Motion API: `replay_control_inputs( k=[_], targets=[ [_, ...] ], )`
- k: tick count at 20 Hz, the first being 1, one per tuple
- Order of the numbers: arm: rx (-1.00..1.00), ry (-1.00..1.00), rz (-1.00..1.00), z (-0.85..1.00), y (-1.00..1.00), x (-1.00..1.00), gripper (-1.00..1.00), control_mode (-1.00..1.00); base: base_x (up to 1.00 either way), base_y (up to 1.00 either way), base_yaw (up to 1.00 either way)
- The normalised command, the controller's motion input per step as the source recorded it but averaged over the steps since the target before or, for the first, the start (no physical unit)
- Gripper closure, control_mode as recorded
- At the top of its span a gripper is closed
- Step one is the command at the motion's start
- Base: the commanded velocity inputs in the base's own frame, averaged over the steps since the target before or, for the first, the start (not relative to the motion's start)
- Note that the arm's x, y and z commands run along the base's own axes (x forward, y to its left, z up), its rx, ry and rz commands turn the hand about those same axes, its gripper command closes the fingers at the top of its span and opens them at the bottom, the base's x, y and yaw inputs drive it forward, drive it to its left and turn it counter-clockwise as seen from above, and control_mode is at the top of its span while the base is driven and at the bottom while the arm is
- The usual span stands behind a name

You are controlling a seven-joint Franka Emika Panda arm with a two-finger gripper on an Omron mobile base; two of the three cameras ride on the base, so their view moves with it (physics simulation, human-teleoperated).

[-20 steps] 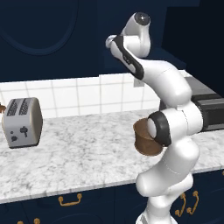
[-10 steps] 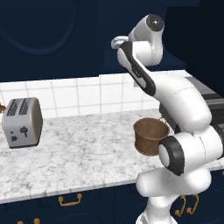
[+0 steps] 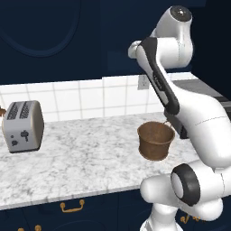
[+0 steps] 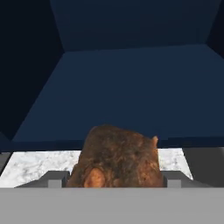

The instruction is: Open the cabinet, pick up the bread from the cabinet and place it in the basket. Then move the basket to the dining counter.

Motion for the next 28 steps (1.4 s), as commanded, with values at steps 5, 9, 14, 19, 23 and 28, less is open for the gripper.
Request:
replay_control_inputs(
  k=[5,9,14,19,23,28],
  targets=[
    [-0.05,0.19,-0.09,-1.0,0.0,-0.94,1.0,-1.0,0.0,0.0,0.0],
    [-0.01,0.4,-0.01,-1.0,-0.02,-0.36,1.0,-1.0,0.0,0.0,0.0],
    [-0.01,0.21,0.0,-1.0,-0.28,0.16,1.0,-1.0,0.0,0.0,0.0],
    [-0.08,0.1,-0.04,-0.98,-0.35,0.31,1.0,-1.0,0.0,0.0,0.0],
    [-0.04,0.1,-0.06,-0.89,-0.34,0.53,1.0,-1.0,0.0,0.0,0.0],
    [0.0,0.14,-0.05,-0.75,-0.28,0.46,1.0,-1.0,0.0,0.0,0.0]
  ],
)
